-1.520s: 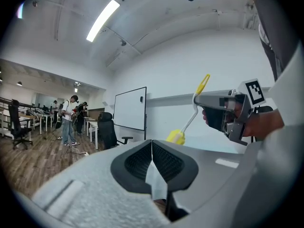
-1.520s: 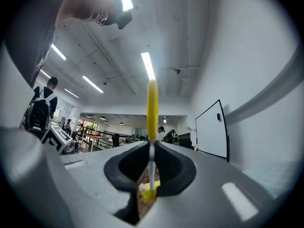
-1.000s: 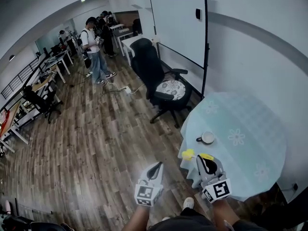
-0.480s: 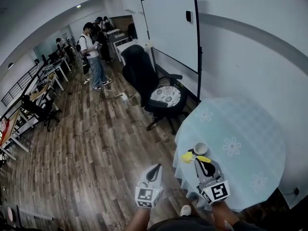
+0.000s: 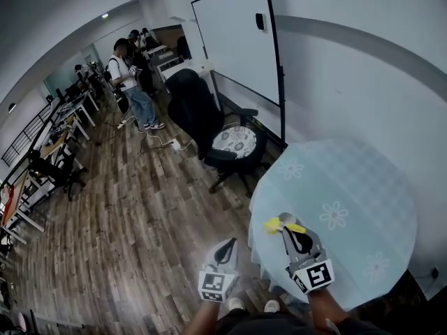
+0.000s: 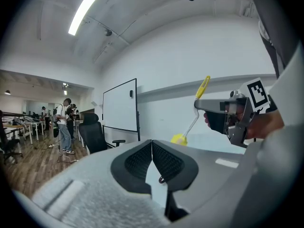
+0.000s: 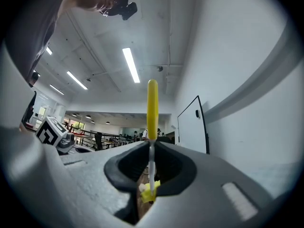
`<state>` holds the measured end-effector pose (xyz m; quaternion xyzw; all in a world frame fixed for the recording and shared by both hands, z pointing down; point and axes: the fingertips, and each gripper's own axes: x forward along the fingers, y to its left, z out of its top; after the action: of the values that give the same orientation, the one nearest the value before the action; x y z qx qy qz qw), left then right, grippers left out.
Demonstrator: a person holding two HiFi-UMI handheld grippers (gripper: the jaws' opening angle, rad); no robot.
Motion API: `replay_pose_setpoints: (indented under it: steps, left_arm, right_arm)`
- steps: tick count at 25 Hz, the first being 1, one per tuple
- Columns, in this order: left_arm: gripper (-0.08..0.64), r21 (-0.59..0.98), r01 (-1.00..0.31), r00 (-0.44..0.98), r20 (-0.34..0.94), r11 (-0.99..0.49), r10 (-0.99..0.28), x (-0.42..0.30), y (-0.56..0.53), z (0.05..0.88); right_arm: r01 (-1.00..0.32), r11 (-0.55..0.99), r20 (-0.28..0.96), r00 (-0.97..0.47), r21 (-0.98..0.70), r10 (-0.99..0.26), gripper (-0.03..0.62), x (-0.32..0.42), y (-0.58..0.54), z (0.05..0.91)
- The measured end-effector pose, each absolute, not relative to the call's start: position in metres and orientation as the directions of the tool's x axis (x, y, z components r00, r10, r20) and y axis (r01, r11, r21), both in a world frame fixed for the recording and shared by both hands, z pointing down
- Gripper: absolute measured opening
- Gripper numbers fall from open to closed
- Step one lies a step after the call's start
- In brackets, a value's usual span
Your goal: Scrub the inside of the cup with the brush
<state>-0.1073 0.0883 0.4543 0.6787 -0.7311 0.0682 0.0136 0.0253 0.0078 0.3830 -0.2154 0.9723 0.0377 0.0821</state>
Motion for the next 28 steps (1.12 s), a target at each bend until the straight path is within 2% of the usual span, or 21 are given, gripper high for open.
replay_pose_setpoints:
  steps: [9, 15, 22, 28]
  left_arm:
    - [0.006, -0.067, -0.995, 0.070, 0.115, -0.078, -0.991, -0.139, 0.032, 0.464]
    - [0.006, -0.062, -0.982, 0.175, 0.075, -0.180, -0.982, -0.188, -0.008, 0.446]
    - [0.006, -0.073, -0.954, 0.285, 0.089, -0.291, -0.954, -0.232, -0.047, 0.458]
    - [0.006, -0.055, -0.916, 0.391, 0.102, -0.398, -0.915, -0.236, -0.067, 0.468]
  right_arm:
    - [-0.517, 0.854, -0.168, -0.849, 0.065, -0.501, 0.038, -0.012, -0.027, 0.387]
    - [-0.610, 0.788, -0.168, -0.788, 0.084, -0.592, 0.038, -0.049, -0.050, 0.379]
    - [-0.706, 0.695, -0.163, -0.708, 0.136, -0.687, 0.038, -0.082, -0.071, 0.379]
    - [-0.777, 0.614, -0.134, -0.629, 0.137, -0.766, 0.038, -0.086, -0.078, 0.387]
